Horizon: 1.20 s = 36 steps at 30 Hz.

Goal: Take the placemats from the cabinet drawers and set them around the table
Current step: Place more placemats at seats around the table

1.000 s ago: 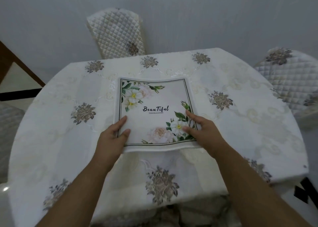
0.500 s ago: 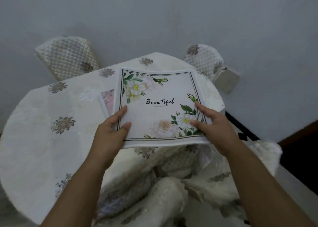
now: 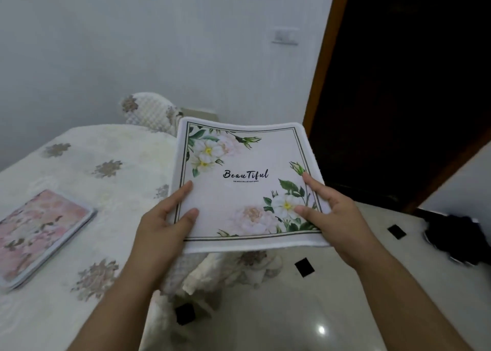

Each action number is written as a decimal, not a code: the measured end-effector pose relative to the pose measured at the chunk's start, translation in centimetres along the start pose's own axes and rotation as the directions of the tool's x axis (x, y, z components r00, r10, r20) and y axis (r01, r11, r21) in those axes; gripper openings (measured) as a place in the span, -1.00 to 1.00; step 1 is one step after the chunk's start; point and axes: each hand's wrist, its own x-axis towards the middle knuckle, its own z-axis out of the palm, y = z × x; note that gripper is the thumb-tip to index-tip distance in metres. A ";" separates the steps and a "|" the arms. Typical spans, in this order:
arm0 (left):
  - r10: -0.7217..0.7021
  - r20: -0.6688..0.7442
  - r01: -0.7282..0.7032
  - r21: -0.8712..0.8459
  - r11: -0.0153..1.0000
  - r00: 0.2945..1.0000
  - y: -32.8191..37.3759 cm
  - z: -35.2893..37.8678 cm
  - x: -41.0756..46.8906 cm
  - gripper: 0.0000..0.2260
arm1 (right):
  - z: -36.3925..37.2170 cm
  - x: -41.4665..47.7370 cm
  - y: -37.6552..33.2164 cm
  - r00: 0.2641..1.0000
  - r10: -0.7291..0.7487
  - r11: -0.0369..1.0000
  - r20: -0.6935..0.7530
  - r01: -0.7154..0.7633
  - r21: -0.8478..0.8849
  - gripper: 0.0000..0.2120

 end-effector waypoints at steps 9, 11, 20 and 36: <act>0.050 0.154 -0.031 -0.125 0.992 0.987 3.9 20.2 4.6 -0.54 | -18.0 1.3 3.5 0.976 0.107 0.993 -0.187 -0.096 0.064 -0.36; 0.046 0.151 -0.024 -0.148 0.989 0.987 4.2 23.8 5.7 -0.53 | -21.3 2.6 3.7 0.976 0.109 0.993 -0.191 -0.097 0.072 -0.37; 0.028 0.123 -0.011 -0.136 0.991 0.992 4.9 31.4 11.4 -0.56 | -28.0 10.7 4.8 0.970 0.164 0.984 -0.180 -0.149 0.094 -0.35; -0.041 -0.003 0.040 -0.137 0.990 0.999 1.9 34.0 36.3 -0.59 | -25.4 39.5 3.7 0.991 0.092 0.990 -0.093 -0.101 -0.101 -0.32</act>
